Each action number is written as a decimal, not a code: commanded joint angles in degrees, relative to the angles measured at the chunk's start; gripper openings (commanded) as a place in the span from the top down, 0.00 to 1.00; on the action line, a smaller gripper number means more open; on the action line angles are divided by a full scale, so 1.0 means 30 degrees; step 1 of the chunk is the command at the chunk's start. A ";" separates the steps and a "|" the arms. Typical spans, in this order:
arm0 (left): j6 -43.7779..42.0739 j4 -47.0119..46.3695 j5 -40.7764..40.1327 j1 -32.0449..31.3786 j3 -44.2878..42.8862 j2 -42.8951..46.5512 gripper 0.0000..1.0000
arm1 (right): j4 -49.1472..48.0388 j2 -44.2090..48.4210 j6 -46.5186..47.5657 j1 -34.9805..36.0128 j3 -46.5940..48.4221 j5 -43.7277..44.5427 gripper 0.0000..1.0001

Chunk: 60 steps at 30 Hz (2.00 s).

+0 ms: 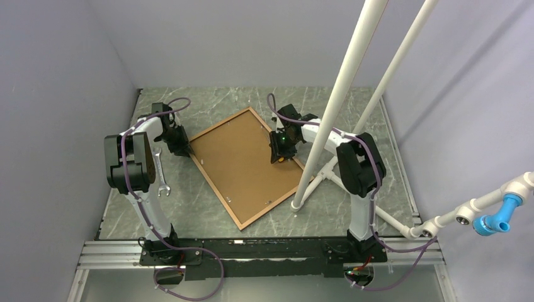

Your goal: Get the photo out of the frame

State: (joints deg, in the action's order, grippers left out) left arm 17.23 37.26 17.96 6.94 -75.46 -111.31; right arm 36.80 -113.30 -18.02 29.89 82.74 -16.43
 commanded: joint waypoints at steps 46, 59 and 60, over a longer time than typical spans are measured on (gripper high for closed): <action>-0.0464 -0.0426 0.1577 -0.0321 -0.0067 -0.0120 0.86 | -0.0770 -0.0146 0.1295 -0.0115 0.2600 -0.1527 1.00; -0.0377 -0.1780 -0.0316 -0.0175 0.1299 0.3188 0.48 | -0.3436 0.9021 0.0477 -0.1889 -0.6573 0.3139 1.00; -0.0320 -0.2072 -0.0670 -0.0229 0.1495 0.3731 0.47 | -0.3471 0.9431 0.0522 -0.1902 -0.7116 0.3331 1.00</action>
State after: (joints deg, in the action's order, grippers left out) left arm 16.80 34.65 19.29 6.48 -72.99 -107.85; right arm 29.76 -89.19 -16.10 23.77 67.05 -10.63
